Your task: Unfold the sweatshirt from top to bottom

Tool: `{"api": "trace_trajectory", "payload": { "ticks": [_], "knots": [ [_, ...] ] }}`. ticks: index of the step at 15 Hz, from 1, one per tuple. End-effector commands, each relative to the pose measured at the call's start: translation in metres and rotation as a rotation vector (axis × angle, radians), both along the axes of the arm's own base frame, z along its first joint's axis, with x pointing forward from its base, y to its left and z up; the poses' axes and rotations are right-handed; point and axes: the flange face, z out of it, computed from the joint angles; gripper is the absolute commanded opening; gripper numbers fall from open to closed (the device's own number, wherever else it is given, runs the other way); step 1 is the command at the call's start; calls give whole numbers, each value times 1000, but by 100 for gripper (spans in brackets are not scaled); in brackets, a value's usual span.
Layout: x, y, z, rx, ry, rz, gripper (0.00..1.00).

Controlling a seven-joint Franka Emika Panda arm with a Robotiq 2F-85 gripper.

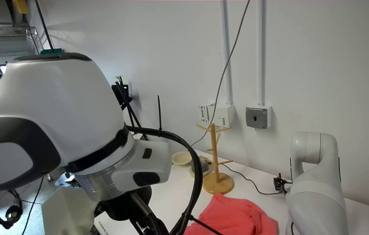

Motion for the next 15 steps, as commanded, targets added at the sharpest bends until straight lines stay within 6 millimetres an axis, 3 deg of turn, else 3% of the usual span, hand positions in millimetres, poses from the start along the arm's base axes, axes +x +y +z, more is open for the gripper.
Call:
{"api": "trace_trajectory", "payload": {
  "ticks": [1, 15],
  "knots": [
    [0, 0, 0, 0, 1, 0, 100],
    [-3, 0, -3, -23, 82, 24, 100]
  ]
}}
